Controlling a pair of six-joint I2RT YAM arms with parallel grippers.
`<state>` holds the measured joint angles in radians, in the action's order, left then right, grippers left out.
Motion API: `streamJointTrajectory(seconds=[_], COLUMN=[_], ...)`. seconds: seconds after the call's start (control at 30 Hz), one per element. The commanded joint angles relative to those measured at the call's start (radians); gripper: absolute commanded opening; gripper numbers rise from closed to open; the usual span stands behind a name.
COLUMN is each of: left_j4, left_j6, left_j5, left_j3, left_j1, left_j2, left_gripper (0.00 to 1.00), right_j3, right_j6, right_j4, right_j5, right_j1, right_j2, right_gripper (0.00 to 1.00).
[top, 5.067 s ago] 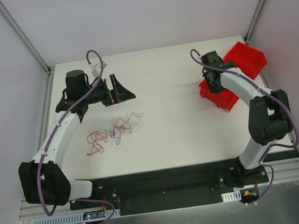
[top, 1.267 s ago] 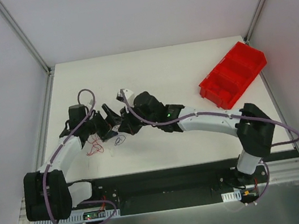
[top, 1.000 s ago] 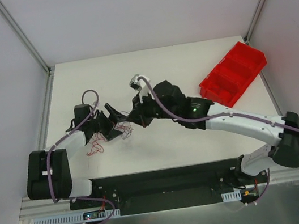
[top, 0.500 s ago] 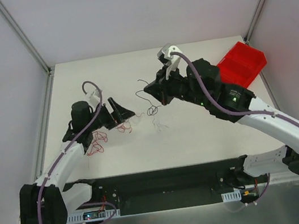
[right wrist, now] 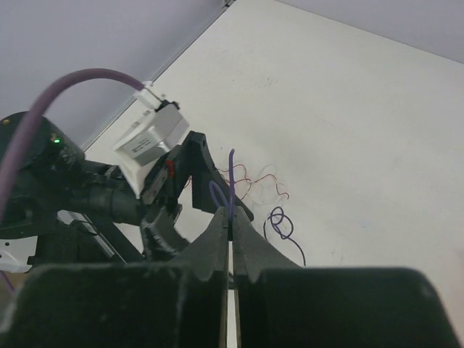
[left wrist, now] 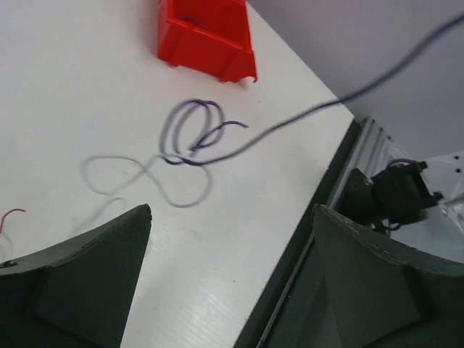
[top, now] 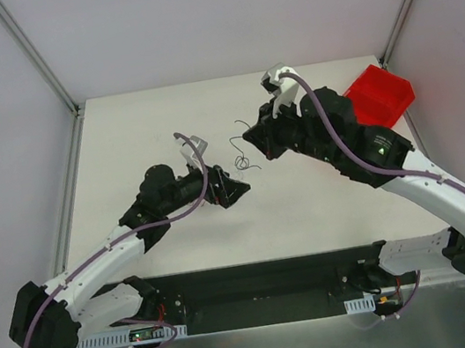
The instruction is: Untangle the cables
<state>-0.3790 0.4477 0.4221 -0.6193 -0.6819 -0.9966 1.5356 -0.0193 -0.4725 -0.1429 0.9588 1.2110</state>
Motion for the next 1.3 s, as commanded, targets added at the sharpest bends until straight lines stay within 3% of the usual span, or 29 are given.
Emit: streamJointTrajectory(seconds=[0.0, 0.07, 0.13, 0.2, 0.5, 0.53, 0.6, 0.7, 0.8, 0.87, 0.9, 1.03, 1.17, 1.27], left_j4=[0.008, 0.008, 0.006, 0.006, -0.308, -0.336, -0.351, -0.357, -0.345, -0.322, -0.29, -0.201, 0.016, 0.094], left_j6=[-0.06, -0.053, -0.049, -0.047, 0.058, 0.074, 0.091, 0.105, 0.098, 0.094, 0.086, 0.057, 0.02, -0.004], left_j5=[-0.082, -0.069, -0.071, -0.054, 0.299, 0.308, 0.291, 0.287, 0.273, 0.23, 0.203, 0.103, -0.077, -0.095], left_j3=[-0.094, -0.097, -0.091, -0.097, -0.132, -0.131, -0.134, -0.137, -0.135, -0.128, -0.126, -0.102, -0.108, -0.094], left_j1=[-0.011, -0.011, -0.011, -0.011, -0.068, -0.074, -0.08, -0.079, -0.081, -0.08, -0.081, -0.077, -0.07, -0.051], left_j2=[-0.072, -0.086, -0.099, -0.137, -0.321, -0.338, -0.361, -0.39, -0.405, -0.409, -0.41, -0.427, -0.476, -0.513], left_gripper=[0.89, 0.89, 0.98, 0.99, 0.93, 0.91, 0.71, 0.55, 0.29, 0.05, 0.0, 0.0, 0.0, 0.0], right_j3=[0.055, 0.061, 0.069, 0.069, 0.08, 0.081, 0.081, 0.077, 0.081, 0.09, 0.098, 0.152, 0.221, 0.268], right_j6=[0.016, 0.016, 0.015, 0.016, 0.016, 0.016, 0.016, 0.016, 0.016, 0.012, 0.009, -0.011, -0.045, -0.076], right_j4=[-0.011, -0.026, -0.034, -0.037, -0.037, -0.038, -0.04, -0.037, -0.038, -0.037, -0.037, -0.04, -0.043, -0.043], right_j5=[-0.02, -0.029, -0.032, -0.026, -0.023, -0.026, -0.024, -0.041, -0.055, -0.064, -0.069, -0.089, -0.122, -0.147], right_j1=[-0.005, -0.005, -0.005, -0.005, -0.005, -0.006, -0.005, -0.006, -0.006, -0.006, -0.005, -0.006, -0.008, -0.006], right_j2=[-0.07, -0.077, -0.087, -0.097, -0.139, -0.14, -0.145, -0.149, -0.146, -0.143, -0.14, -0.128, -0.12, -0.117], right_gripper=[0.0, 0.0, 0.0, 0.0, 0.0, 0.0, 0.0, 0.0, 0.0, 0.0, 0.0, 0.0, 0.0, 0.0])
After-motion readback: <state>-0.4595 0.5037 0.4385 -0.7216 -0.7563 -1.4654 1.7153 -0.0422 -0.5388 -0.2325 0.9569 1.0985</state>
